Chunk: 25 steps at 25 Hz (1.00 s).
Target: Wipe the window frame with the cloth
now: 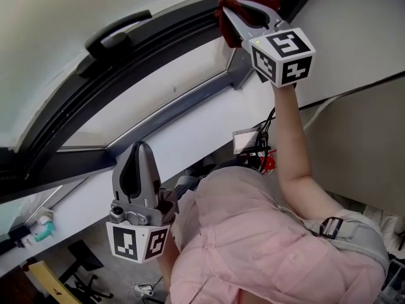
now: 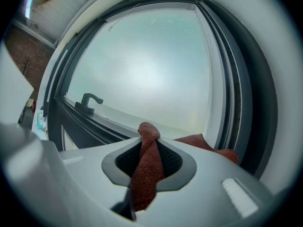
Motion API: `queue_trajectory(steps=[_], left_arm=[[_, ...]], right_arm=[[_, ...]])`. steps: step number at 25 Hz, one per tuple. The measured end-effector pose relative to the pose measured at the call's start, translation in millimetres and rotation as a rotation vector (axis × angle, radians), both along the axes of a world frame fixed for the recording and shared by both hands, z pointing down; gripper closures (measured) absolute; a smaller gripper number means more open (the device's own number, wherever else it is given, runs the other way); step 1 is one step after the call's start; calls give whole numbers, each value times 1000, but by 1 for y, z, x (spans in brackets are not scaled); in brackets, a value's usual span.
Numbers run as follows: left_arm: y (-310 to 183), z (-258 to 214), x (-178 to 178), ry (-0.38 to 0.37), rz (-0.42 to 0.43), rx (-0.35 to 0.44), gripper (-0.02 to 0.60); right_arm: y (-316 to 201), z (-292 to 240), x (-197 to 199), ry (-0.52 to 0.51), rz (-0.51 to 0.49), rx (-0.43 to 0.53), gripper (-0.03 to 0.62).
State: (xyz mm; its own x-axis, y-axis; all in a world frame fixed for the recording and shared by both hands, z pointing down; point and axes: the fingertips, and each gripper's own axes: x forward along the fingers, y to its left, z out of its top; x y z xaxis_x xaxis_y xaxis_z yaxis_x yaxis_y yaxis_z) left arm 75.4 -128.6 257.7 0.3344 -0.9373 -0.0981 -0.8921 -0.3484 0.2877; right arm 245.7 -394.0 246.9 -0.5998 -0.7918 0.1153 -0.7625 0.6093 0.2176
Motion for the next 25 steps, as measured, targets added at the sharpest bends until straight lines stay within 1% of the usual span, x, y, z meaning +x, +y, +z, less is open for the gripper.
queue_trajectory(steps=[8, 13, 18, 25], left_arm=[[10, 5, 0, -2, -55, -10, 586], [9, -1, 2, -3, -57, 5, 586], [10, -1, 6, -3, -52, 6, 586], [11, -3, 4, -4, -66, 11, 586]], right_arm=[[-5, 1, 12, -20, -5, 3, 523], [-6, 0, 12, -15, -10, 4, 523], [-9, 1, 20, -8, 4, 3, 523], [-15, 0, 29, -4, 16, 4, 523]])
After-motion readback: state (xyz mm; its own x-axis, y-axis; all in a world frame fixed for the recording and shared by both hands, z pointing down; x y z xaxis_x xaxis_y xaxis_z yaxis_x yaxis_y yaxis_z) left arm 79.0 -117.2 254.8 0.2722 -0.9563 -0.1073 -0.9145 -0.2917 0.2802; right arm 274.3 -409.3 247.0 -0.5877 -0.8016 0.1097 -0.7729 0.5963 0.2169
